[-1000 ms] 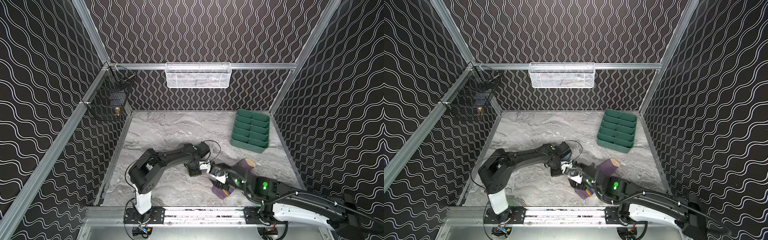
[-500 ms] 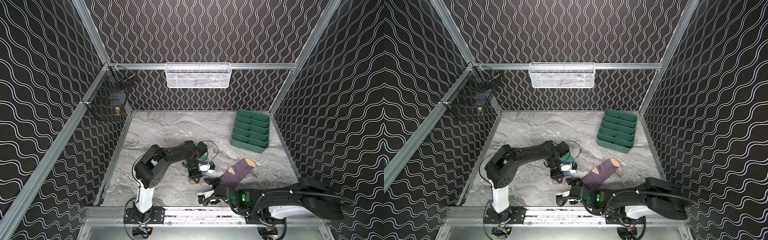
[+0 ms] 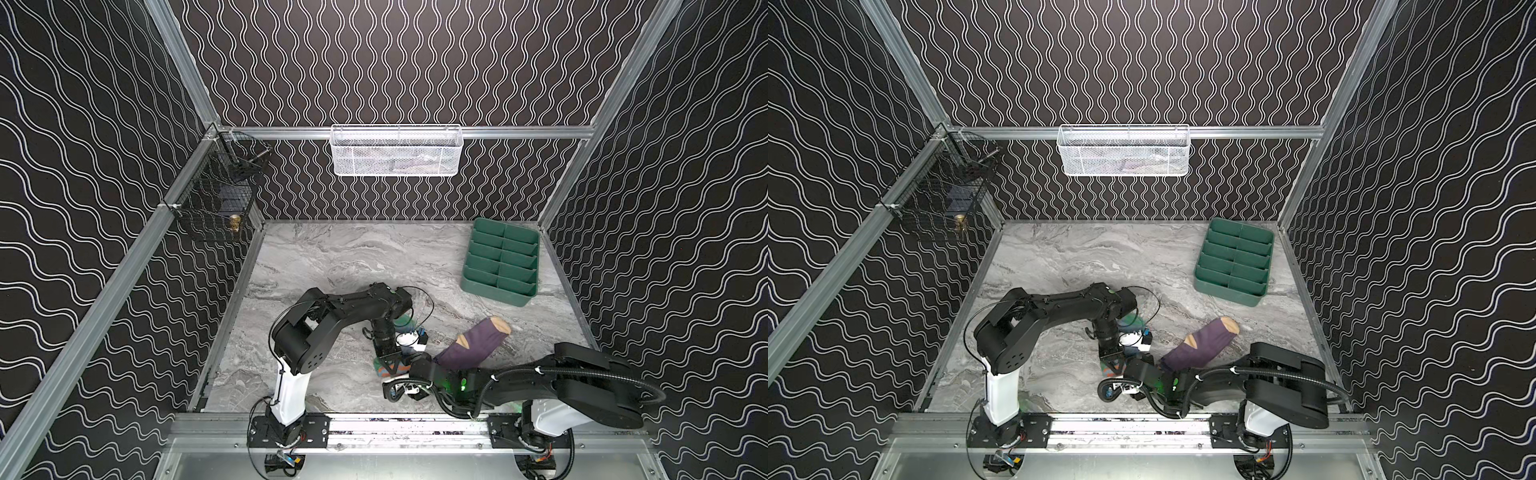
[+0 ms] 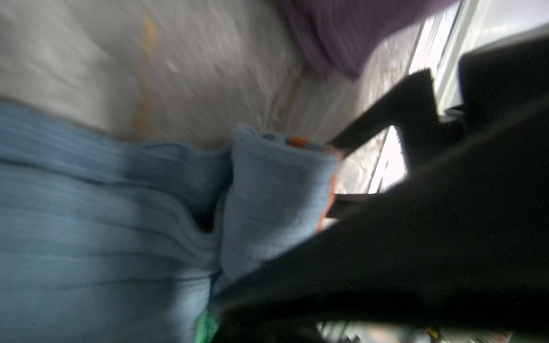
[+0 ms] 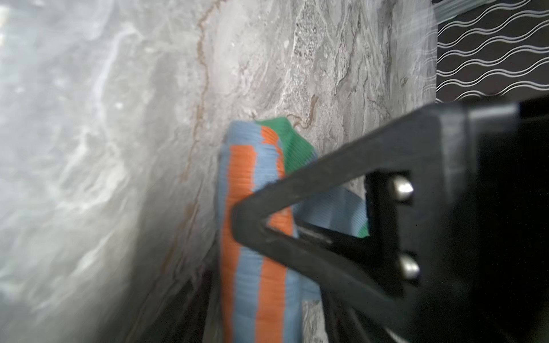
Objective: Roll the socks
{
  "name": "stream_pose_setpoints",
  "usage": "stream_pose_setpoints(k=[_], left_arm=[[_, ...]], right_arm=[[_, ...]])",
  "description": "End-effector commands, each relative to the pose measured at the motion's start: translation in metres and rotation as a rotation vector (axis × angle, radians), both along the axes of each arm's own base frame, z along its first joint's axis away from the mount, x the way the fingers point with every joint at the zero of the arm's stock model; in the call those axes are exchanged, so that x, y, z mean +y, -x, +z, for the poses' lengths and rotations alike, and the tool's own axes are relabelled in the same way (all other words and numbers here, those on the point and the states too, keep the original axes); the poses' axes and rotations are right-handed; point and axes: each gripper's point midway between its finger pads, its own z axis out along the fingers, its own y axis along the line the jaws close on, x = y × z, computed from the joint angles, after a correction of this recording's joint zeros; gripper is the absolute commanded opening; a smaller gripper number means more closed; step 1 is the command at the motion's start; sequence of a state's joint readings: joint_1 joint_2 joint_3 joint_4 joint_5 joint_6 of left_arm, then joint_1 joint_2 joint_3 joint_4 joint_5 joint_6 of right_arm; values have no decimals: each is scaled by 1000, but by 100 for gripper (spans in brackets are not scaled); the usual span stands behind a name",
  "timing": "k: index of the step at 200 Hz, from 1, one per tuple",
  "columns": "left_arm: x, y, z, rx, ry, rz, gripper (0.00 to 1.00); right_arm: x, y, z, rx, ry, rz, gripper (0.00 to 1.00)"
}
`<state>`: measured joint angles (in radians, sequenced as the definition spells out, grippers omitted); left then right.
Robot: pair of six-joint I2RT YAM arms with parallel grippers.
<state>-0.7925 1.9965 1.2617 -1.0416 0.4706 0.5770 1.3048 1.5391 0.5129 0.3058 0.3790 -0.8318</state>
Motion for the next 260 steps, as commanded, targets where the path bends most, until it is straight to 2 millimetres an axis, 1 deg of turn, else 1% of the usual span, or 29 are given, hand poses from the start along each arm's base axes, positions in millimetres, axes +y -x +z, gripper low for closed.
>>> stream_pose_setpoints(k=[1, 17, 35, 55, 72, 89, 113, 121, 134, 145, 168, 183, 200, 213, 218, 231, 238, 246, 254, 260], left_arm=[[8, -25, -28, -151, -61, -46, 0], [8, -27, -28, -159, -58, -45, 0], [8, -28, -28, -172, -59, -46, 0], [7, -33, -28, -201, -60, -44, 0], [9, -42, -28, -250, -70, -35, 0], [8, -52, -24, -314, -62, -20, 0], [3, -64, -9, -408, -16, 3, 12], [1, -63, -1, -421, 13, 7, 15], [-2, -63, 11, -451, 58, 24, 23], [-2, -61, 21, -464, 86, 40, 27], [7, -54, 38, -507, 116, 76, 32], [15, -54, 51, -555, 126, 124, 34], [27, -63, 67, -644, 134, 202, 42], [36, -71, 85, -728, 134, 257, 43], [42, -76, 91, -772, 122, 283, 43], [60, -91, 115, -914, 101, 374, 44], [71, -101, 136, -1016, 103, 444, 44], [89, -113, 162, -1144, 88, 532, 45], [105, -119, 188, -1257, 87, 613, 47], [117, -121, 209, -1337, 100, 666, 47]], right_arm=[[-4, 16, -24, 97, 79, 44, 52], [-9, 17, -34, 118, 118, 30, 41], [-15, 20, -41, 158, 152, 7, 29], [-22, 27, -43, 209, 184, -6, 14], [-28, 34, -45, 256, 210, -15, 0], [-35, 40, -49, 301, 245, -32, 0], [-43, 50, -53, 368, 275, -43, 0], [-44, 52, -54, 385, 279, -46, 0], [-45, 54, -54, 406, 287, -58, 0], [-47, 53, -54, 427, 290, -80, 0], [-49, 51, -51, 490, 284, -131, 0], [-48, 49, -47, 513, 274, -141, 0], [-44, 47, -41, 545, 261, -151, 0], [-42, 44, -38, 577, 262, -170, 0], [-41, 42, -37, 590, 264, -177, 0], [-40, 42, -34, 630, 278, -184, 0], [-38, 41, -32, 653, 279, -194, 0], [-37, 41, -30, 694, 284, -198, 0], [-36, 41, -28, 744, 286, -207, 0], [-34, 41, -25, 784, 282, -215, 0]])
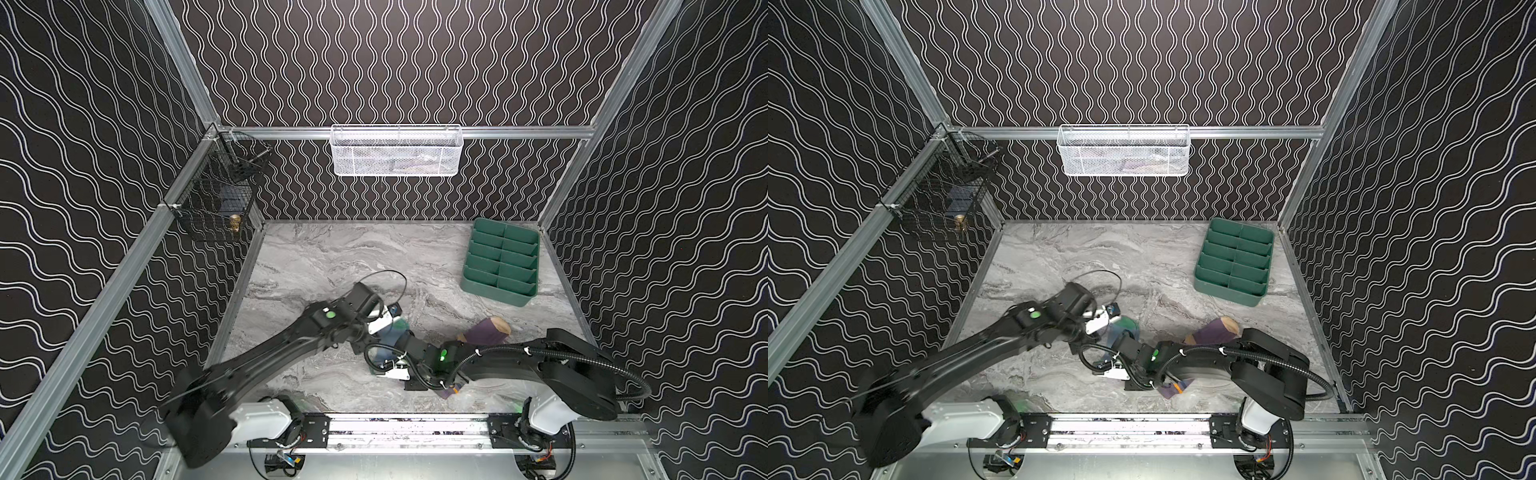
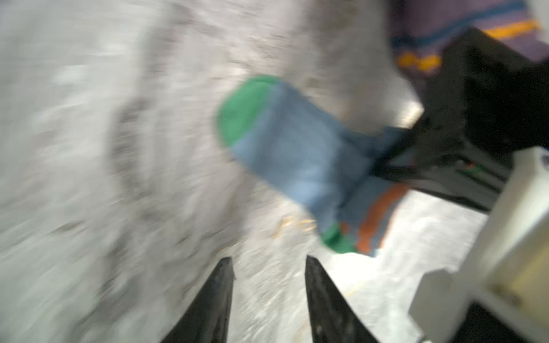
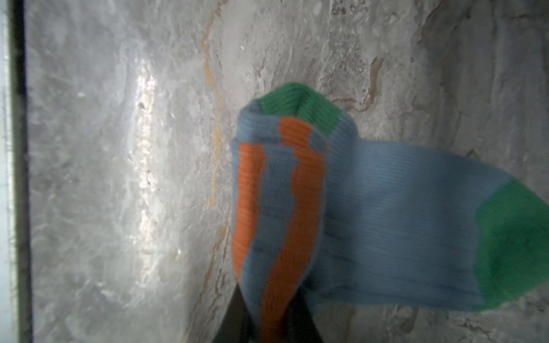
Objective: Roll the socks
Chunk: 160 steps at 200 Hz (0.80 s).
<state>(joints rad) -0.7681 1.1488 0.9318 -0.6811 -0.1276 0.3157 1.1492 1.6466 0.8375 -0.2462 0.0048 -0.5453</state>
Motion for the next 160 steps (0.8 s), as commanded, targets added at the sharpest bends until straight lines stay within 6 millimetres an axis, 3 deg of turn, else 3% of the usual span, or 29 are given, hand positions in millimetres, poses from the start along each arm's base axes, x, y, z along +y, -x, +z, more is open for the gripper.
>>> stream_pose_setpoints(k=[1, 23, 49, 71, 85, 94, 123, 160], left_arm=[[53, -35, 72, -362, 31, 322, 48], [79, -25, 129, -572, 156, 370, 54], [87, -1, 163, -699, 277, 285, 59], [75, 21, 177, -706, 357, 129, 85], [50, 44, 170, -620, 356, -85, 89], [36, 54, 161, -544, 327, -198, 88], [12, 54, 118, -283, 151, -340, 74], [-12, 58, 67, -227, 25, -478, 76]], right_arm=[[-35, 32, -13, 267, 156, -14, 0], [-28, 32, -3, 433, 122, -42, 0], [-19, 21, 4, 563, 90, -82, 0], [-17, 14, 1, 627, 91, -104, 0], [-18, 9, -1, 645, 91, -115, 0], [-22, 7, -13, 665, 123, -129, 0], [-32, -13, -34, 660, 170, -183, 0], [-43, -36, -56, 651, 196, -238, 0]])
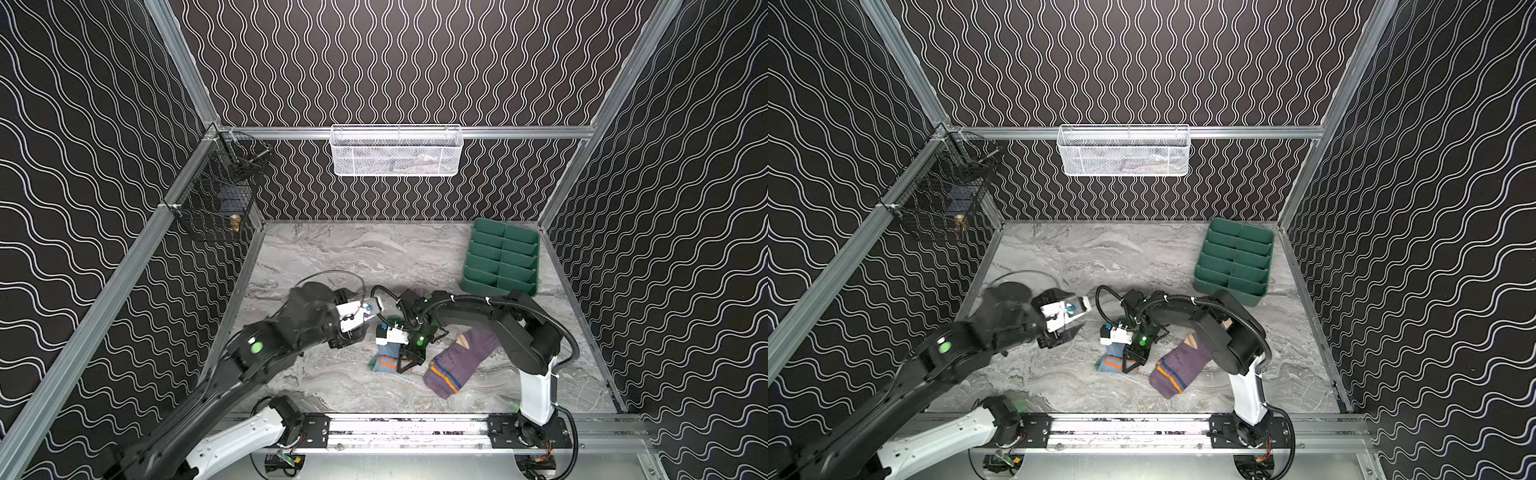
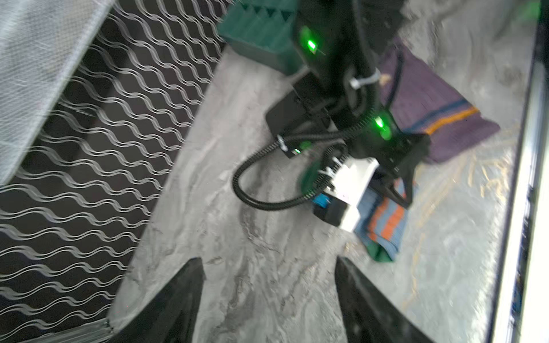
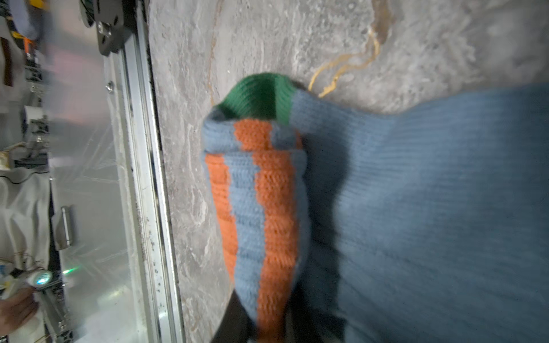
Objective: Roll the socks
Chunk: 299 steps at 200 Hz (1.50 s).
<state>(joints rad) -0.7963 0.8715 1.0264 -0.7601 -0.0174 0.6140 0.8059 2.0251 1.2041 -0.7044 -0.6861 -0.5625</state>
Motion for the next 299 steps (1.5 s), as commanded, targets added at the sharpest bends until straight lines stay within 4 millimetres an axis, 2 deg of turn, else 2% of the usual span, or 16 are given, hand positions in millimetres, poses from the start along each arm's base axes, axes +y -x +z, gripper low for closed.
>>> stream_pose_setpoints(k=[1, 55, 99, 132, 168, 198, 217, 237, 246, 247, 248, 253, 256, 258, 282, 299], left_arm=[[-13, 21, -35, 21, -112, -146, 76], [-31, 40, -148, -63, -480, -289, 75], [-53, 29, -191, -67, -530, -289, 72], [-65, 20, -213, -68, -549, -268, 67], [-65, 26, -231, -11, -565, -277, 45], [-64, 35, -240, 53, -592, -312, 15], [-61, 41, -245, 106, -625, -325, 2], [-59, 47, -248, 160, -629, -331, 0], [-57, 48, -249, 176, -628, -328, 0], [-57, 48, -249, 177, -627, -328, 0], [-57, 48, -249, 178, -628, -328, 0], [-56, 48, -249, 184, -626, -328, 0], [-56, 48, -249, 187, -623, -329, 0], [-55, 48, -249, 189, -622, -327, 0], [-53, 42, -245, 217, -600, -307, 0], [-53, 41, -241, 250, -583, -305, 0]], right_arm=[[-39, -25, -47, -137, 226, 18, 0], [-49, -42, -63, -121, 252, -8, 0], [-50, -43, -67, -112, 267, -6, 0], [-50, -43, -66, -105, 264, -3, 0], [-46, -45, -62, -110, 251, -8, 0], [-44, -52, -57, -150, 240, -26, 0], [-41, -58, -49, -193, 215, -39, 13], [-37, -72, -32, -291, 174, -69, 50], [-36, -76, -23, -336, 150, -80, 59], [-36, -77, -22, -341, 148, -82, 61], [-35, -78, -19, -352, 142, -87, 69], [-34, -81, -12, -377, 126, -95, 80], [-34, -82, -8, -395, 115, -99, 95], [-33, -84, -4, -408, 106, -102, 99], [-36, -106, 41, -615, 45, -176, 100], [-51, -144, 86, -862, 37, -341, 100]])
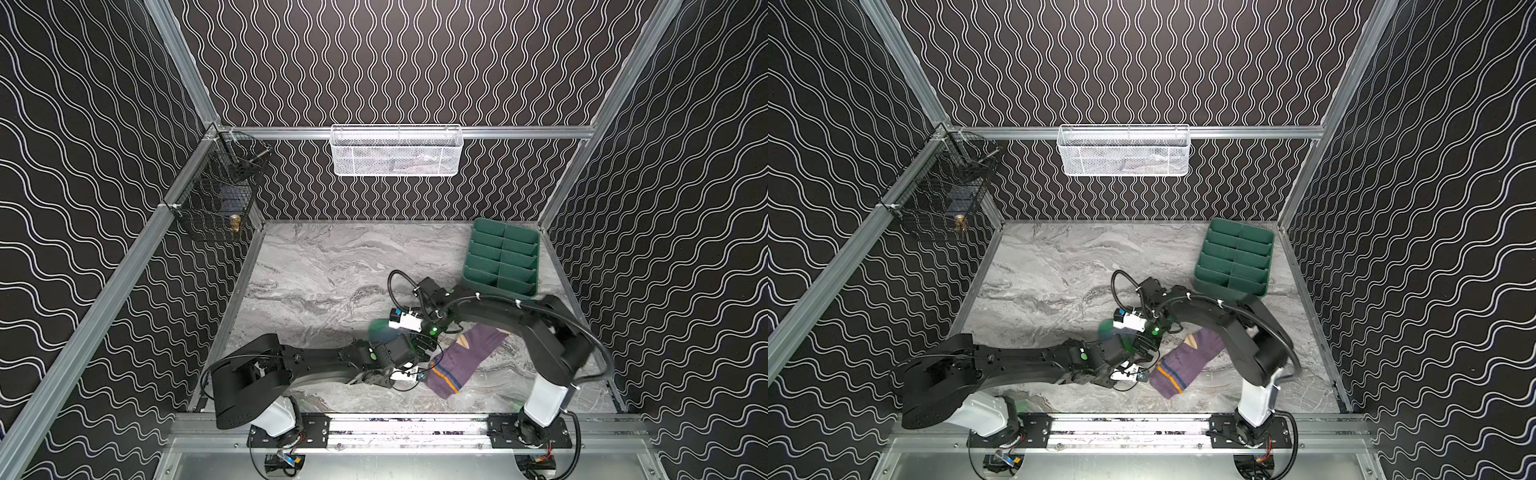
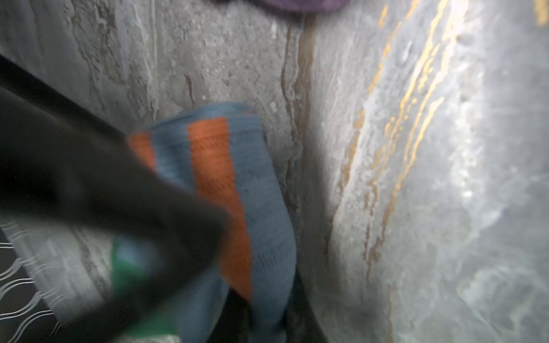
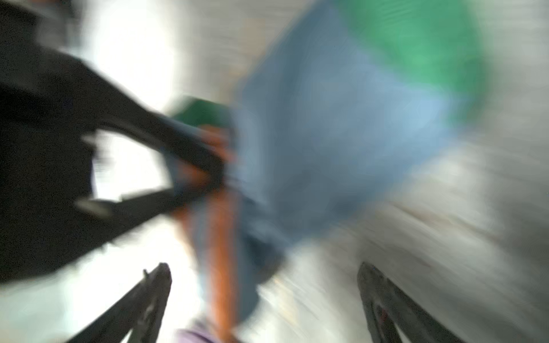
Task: Roll the socks
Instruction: 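Reach the left gripper to the rolled cuff and grasp it, then open and lift the right gripper away while the left holds the roll, then lower the right gripper onto the rolled blue cuff and grasp it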
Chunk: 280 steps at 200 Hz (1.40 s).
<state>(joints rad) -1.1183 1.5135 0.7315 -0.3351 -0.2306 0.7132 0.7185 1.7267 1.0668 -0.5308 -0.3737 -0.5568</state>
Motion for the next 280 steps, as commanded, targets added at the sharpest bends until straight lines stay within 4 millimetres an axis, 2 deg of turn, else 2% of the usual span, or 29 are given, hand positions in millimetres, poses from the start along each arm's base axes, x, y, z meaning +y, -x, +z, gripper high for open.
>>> stream_pose_setpoints(k=[1, 7, 8, 15, 17, 19, 23, 25, 31, 42, 70, 79, 95, 116, 136, 157, 172, 192, 215, 241, 280], left_arm=[[14, 19, -7, 140, -39, 0, 0], [14, 18, -5, 157, -38, 6, 0], [14, 19, -5, 159, -39, 6, 0], [13, 18, -3, 181, -36, 13, 0], [13, 19, -3, 190, -38, 16, 0], [13, 19, -2, 197, -36, 18, 0], [12, 19, -1, 216, -34, 25, 0], [12, 20, -1, 229, -34, 27, 0], [11, 21, 2, 264, -31, 34, 0], [9, 19, 5, 309, -27, 60, 0], [5, 19, 8, 490, 3, 122, 0], [2, 16, 7, 548, 23, 144, 0], [2, 11, 2, 627, 25, 186, 0], [2, 3, -12, 704, -33, 236, 0], [1, -11, -26, 736, -93, 293, 0], [3, -26, -37, 711, -120, 327, 0], [4, -35, -43, 672, -117, 335, 0], [6, -43, -50, 641, -128, 343, 0], [8, -44, -57, 643, -133, 348, 0], [12, -40, -63, 648, -146, 352, 0], [11, -40, -65, 653, -134, 356, 0]], right_arm=[[-18, -79, 54, -453, 11, -247, 100], [-30, -90, 66, -537, 14, -324, 100], [-32, -95, 75, -573, 5, -352, 100], [-46, -107, 98, -676, -9, -446, 100], [-52, -113, 111, -730, -24, -494, 100], [-54, -114, 115, -747, -29, -509, 100], [-66, -121, 136, -830, -55, -591, 100], [-68, -122, 140, -846, -61, -608, 100], [-85, -125, 168, -944, -110, -718, 100], [-106, -122, 203, -1048, -196, -842, 100], [-144, -102, 253, -1130, -399, -1069, 100], [-155, -95, 259, -1148, -402, -1108, 100], [-148, -78, 246, -1095, -318, -999, 100], [-110, -40, 210, -990, -257, -642, 99], [-77, 10, 160, -958, -140, -295, 94], [-66, 43, 110, -1009, 40, -70, 94], [-57, 62, 80, -1022, 136, 61, 90], [-41, 72, 50, -1048, 213, 154, 85], [-10, 77, 24, -1027, 170, 182, 80], [15, 72, 12, -1028, 95, 179, 79], [26, 60, -6, -961, 81, 172, 75]])
